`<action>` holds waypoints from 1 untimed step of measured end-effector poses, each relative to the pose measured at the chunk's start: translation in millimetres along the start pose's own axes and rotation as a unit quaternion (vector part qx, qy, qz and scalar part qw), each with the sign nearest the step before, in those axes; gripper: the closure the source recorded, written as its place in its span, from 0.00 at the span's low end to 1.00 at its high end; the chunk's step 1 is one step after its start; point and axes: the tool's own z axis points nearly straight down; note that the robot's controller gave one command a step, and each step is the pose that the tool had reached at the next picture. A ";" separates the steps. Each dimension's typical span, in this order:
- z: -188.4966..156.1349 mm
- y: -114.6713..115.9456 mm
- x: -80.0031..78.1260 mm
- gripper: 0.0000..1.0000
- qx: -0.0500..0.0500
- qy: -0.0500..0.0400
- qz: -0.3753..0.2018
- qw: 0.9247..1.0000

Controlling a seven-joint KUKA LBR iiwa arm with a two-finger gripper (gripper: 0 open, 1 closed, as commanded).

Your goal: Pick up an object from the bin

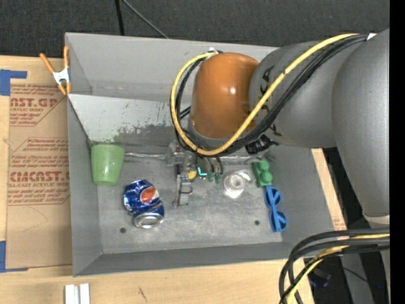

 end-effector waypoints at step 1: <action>96.0 66.1 26.0 0.00 0.000 -0.001 -0.182 0.983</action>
Offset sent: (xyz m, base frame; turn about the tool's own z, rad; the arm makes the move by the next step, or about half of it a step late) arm -0.0251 0.0647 -0.0937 -0.3642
